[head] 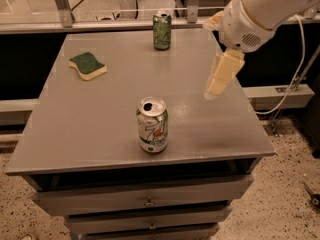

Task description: Move sponge near 7up can

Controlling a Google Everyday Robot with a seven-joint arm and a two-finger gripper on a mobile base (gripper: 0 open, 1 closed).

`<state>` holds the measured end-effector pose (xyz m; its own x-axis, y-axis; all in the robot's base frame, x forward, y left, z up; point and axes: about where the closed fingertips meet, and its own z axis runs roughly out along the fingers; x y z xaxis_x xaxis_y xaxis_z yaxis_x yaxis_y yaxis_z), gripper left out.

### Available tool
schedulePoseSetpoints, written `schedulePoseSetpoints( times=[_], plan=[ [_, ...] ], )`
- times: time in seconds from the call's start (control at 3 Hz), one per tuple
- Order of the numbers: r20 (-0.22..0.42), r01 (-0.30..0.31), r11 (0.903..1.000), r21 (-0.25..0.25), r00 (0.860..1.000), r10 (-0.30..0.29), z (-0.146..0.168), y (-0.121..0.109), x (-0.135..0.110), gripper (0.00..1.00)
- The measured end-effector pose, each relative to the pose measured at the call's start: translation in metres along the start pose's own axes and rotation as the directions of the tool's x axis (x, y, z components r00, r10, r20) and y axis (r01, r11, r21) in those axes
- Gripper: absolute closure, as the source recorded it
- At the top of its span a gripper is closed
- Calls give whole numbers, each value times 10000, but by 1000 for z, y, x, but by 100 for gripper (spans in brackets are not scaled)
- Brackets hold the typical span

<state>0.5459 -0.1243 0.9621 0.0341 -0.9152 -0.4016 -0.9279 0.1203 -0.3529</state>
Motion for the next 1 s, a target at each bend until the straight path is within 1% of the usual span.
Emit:
schedulePoseSetpoints(
  times=[0.33, 0.67, 1.0],
  plan=[
    [1520, 286, 9994, 207, 9879, -314, 31, -26, -52, 0],
    [1841, 292, 9991, 302, 9823, -342, 36, -31, -64, 0],
    [1841, 293, 9991, 301, 9823, -343, 36, -31, -64, 0]
  ],
)
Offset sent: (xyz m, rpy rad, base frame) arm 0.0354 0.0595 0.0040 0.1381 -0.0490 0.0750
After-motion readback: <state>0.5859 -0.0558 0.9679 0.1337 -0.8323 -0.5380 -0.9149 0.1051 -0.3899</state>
